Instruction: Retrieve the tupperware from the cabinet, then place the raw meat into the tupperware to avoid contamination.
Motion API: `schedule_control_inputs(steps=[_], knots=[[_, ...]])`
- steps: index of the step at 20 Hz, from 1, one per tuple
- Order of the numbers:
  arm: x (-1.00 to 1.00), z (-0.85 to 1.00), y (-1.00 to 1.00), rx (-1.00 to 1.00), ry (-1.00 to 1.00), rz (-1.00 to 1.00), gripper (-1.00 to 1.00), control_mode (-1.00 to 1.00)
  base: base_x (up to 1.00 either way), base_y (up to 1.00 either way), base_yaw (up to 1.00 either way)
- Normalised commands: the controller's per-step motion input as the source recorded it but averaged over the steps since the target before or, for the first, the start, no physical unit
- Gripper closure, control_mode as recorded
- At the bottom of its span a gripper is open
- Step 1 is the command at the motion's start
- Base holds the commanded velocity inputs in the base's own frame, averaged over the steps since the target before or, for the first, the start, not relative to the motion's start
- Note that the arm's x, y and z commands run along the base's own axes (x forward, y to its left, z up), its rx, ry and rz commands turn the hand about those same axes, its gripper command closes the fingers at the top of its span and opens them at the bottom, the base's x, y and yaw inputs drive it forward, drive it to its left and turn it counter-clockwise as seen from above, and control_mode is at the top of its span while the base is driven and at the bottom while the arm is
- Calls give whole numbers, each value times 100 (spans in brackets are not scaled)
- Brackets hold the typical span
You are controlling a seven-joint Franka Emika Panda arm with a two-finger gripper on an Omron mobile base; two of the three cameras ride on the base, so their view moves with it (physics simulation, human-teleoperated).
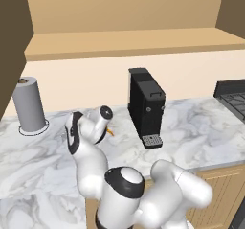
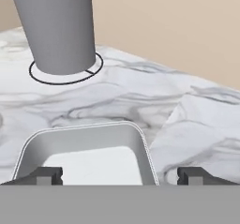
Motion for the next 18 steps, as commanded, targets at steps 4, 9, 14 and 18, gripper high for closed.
schedule_control_inputs(steps=[4,9,14,18], knots=[[-10,71,-7,3,0,-4,-100,-100,0,0,0],[-21,46,-23,1,6,-8,-100,-100,0,0,0],[-23,5,-51,0,9,-12,-100,-100,0,0,0],[-21,-8,-66,0,3,-9,-100,-100,0,0,0]])
